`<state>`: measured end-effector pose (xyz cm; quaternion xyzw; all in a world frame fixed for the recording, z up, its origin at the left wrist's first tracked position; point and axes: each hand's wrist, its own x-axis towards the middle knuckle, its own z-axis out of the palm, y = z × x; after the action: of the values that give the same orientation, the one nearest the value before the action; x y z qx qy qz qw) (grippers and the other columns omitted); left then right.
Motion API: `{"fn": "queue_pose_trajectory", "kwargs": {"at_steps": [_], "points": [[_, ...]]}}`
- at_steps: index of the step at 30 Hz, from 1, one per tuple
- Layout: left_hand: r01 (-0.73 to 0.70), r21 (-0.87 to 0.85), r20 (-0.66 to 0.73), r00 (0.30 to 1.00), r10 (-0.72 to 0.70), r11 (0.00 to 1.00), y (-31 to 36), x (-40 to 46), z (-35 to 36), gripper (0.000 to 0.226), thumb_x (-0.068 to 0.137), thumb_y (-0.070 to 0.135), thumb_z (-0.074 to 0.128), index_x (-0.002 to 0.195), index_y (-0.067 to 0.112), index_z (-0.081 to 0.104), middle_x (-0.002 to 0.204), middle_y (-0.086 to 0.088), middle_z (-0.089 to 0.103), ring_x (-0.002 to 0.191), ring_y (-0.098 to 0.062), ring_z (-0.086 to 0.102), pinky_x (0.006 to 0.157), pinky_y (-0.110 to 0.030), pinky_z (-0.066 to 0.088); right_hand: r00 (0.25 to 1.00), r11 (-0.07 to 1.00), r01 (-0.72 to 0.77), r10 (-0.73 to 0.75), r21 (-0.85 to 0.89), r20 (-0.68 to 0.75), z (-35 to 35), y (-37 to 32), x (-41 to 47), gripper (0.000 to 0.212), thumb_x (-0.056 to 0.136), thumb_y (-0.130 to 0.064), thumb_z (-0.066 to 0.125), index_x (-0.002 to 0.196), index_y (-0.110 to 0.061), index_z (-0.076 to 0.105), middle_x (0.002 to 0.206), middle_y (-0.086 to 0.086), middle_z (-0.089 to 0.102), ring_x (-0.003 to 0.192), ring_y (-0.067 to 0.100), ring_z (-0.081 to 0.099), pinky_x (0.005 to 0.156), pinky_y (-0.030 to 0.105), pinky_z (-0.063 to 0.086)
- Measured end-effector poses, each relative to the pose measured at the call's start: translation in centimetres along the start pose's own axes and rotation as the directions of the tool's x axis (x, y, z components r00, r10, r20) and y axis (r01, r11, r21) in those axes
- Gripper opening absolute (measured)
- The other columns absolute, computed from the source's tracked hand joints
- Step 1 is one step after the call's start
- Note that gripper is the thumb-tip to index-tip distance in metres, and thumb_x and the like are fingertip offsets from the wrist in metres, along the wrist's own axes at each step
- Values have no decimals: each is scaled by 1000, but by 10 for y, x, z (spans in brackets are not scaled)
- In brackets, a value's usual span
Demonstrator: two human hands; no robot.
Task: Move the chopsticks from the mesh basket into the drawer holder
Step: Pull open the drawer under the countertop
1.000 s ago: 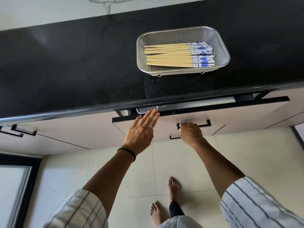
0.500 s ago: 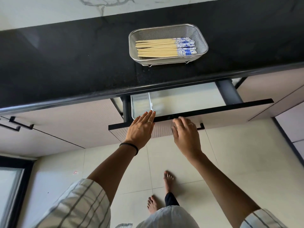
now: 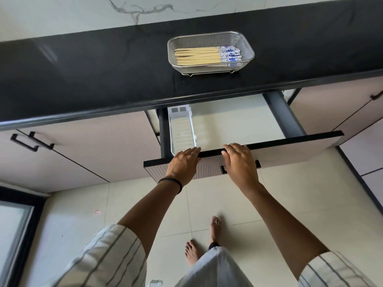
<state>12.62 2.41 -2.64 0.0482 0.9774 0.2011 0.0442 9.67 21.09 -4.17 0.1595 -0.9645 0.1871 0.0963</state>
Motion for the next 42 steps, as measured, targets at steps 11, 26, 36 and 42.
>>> {"fn": "queue_pose_trajectory", "kwargs": {"at_steps": [11, 26, 36, 42], "points": [[153, -25, 59, 987, -151, 988, 30, -61, 11, 38, 101, 29, 45, 139, 25, 50, 133, -3, 59, 120, -27, 55, 93, -36, 46, 999, 987, 3, -9, 163, 33, -26, 7, -62, 20, 94, -13, 56, 105, -4, 71, 102, 11, 72, 99, 28, 63, 84, 34, 51], [207, 8, 127, 970, -207, 978, 69, -145, 31, 39, 102, 27, 43, 141, 23, 47, 132, -6, 59, 119, -27, 56, 97, -39, 46, 971, 977, -79, 30, 200, 237, -55, 10, -137, 26, 97, -22, 52, 115, -12, 68, 111, 6, 71, 107, 24, 61, 83, 30, 48], [172, 41, 205, 963, -177, 984, 80, -173, 31, 27, 101, 23, 45, 124, 17, 58, 115, -10, 64, 105, -30, 60, 87, -38, 49, 971, 992, -78, 52, 101, 234, -63, 1, -162, 24, 94, -17, 50, 94, -5, 71, 94, 13, 73, 91, 33, 63, 78, 34, 49], [219, 57, 179, 958, -226, 974, 91, -177, 32, 25, 101, 20, 43, 120, 14, 58, 113, -13, 64, 102, -31, 59, 84, -39, 48, 924, 979, -163, 107, 125, 368, -74, -4, -161, 22, 91, -9, 48, 96, -5, 70, 103, 13, 72, 101, 33, 62, 82, 32, 49]]}}
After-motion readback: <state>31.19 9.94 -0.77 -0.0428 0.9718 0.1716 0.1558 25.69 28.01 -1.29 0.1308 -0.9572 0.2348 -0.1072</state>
